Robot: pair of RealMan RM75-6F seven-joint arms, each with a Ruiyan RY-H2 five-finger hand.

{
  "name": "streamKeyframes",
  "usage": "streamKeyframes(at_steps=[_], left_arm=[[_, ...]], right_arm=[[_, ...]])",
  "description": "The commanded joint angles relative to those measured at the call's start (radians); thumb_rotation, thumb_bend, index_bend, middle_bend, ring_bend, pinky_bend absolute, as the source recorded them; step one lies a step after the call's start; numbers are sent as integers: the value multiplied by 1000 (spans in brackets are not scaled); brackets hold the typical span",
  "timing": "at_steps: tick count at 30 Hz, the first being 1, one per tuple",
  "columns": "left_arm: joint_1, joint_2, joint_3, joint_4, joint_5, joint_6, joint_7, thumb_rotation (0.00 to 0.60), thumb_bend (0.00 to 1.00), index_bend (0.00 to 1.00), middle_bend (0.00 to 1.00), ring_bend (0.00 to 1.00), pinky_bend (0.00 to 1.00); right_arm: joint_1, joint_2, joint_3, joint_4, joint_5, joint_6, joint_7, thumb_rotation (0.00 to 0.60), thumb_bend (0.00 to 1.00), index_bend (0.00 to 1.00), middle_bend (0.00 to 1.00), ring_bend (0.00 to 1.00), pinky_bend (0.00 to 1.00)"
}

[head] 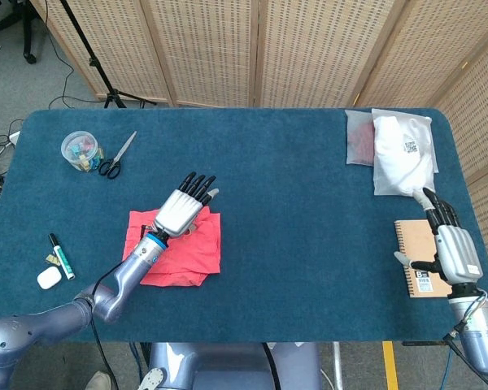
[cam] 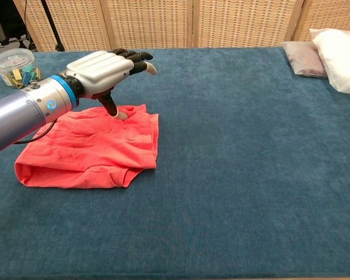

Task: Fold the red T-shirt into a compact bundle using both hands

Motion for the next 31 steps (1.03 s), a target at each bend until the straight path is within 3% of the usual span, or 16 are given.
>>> streamKeyframes(at_steps=[1,8,13,24,31], left_arm=[[17,38,-17,-61,-20,14,-15,600,69,0,0,0,0],[107,188,-36,-269,-68,95,-21,600,7,0,0,0,0],[200,323,-21,-419,-99,157,-43,600,1,0,0,0,0],[463,650,69,-807,-192,311,-91,600,0,0,0,0,0],[586,761,119,-950,-169,407,-148,600,0,0,0,0,0]], right_arm=[[-1,2,-1,-3,-3,2,2,600,0,0,0,0,0],[-13,16,-4,-23,-29,27,12,600,0,0,0,0,0],[-22,29,-11,-41,-54,47,16,600,0,0,0,0,0],[-56,40,-32,-70,-135,135,-40,600,0,0,0,0,0],[-75,48,-39,-84,-163,175,-52,600,0,0,0,0,0]])
